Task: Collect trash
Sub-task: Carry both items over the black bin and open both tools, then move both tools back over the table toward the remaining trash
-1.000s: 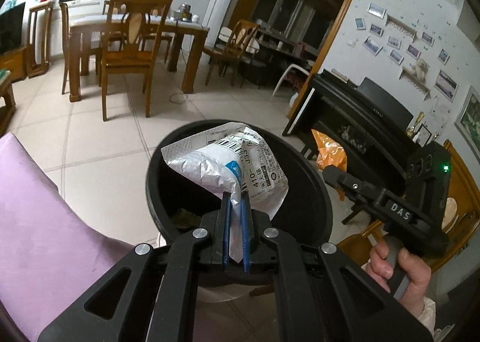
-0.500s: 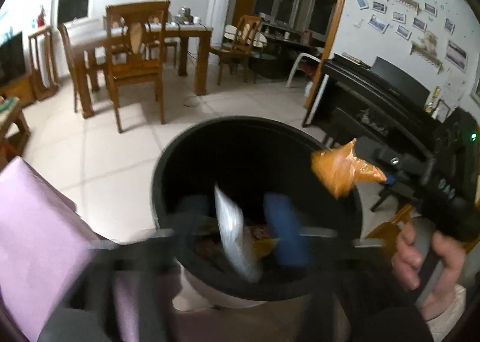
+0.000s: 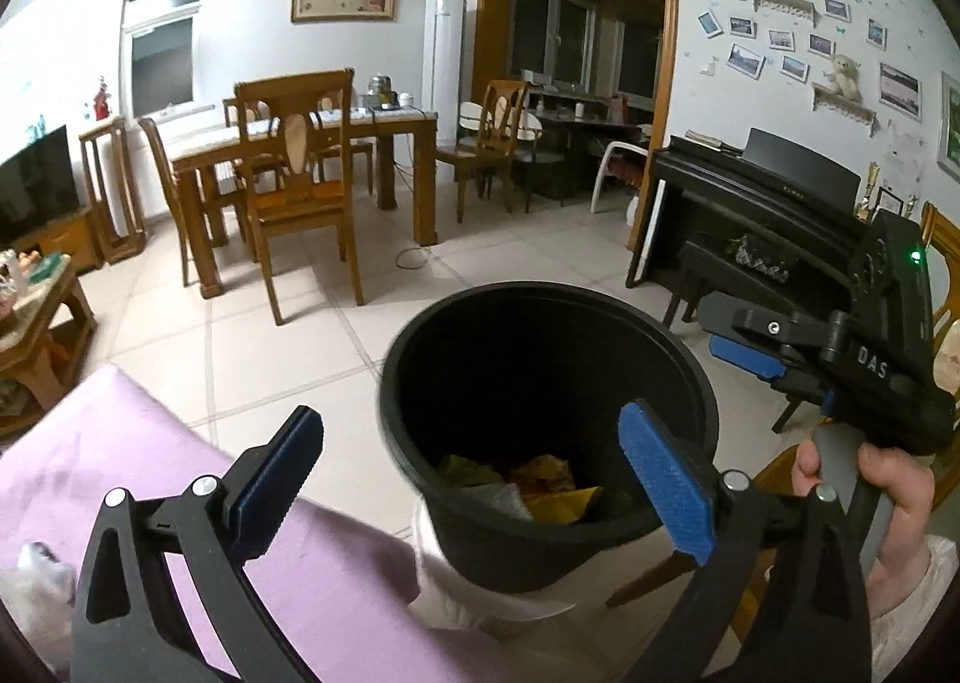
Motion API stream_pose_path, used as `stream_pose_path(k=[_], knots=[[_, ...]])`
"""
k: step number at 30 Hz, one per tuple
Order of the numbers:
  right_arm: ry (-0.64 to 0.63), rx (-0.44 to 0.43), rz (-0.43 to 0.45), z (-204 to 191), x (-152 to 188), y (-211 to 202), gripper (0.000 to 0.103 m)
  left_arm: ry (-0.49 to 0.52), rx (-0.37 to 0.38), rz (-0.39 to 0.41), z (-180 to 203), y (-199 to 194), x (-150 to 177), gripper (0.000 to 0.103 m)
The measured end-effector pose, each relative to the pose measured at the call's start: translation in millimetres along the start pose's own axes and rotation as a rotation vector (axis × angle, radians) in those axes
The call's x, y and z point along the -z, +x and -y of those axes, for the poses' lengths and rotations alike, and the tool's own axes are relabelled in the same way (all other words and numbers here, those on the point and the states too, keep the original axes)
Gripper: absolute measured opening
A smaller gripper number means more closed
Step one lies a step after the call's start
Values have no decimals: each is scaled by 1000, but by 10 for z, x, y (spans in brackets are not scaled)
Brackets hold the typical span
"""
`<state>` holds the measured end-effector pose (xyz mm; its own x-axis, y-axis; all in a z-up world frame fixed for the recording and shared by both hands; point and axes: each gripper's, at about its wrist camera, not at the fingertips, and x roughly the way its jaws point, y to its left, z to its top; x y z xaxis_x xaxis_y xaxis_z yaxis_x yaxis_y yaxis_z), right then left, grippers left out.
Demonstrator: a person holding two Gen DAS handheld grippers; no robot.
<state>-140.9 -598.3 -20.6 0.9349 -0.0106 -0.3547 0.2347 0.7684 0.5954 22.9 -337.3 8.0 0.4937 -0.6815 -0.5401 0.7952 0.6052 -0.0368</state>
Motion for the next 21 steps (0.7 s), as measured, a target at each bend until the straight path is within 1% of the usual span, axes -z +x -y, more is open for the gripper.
stream_pose_path(k=[6,11,15,21], knots=[[-48,-26,-34,-375,109,78,95,-2,-60,20,-190,-398,96,98],[-112,-61,-81,-870,255,228,95,-30,-99,23,-461,-707,238,98],[-178,-100,-135,-1339,442,430,95,-93,-147,16,-805,-981,423,98],[-285,-172,-241,-2132,821,835,95,-245,-233,7,-1515,-1424,788,98]])
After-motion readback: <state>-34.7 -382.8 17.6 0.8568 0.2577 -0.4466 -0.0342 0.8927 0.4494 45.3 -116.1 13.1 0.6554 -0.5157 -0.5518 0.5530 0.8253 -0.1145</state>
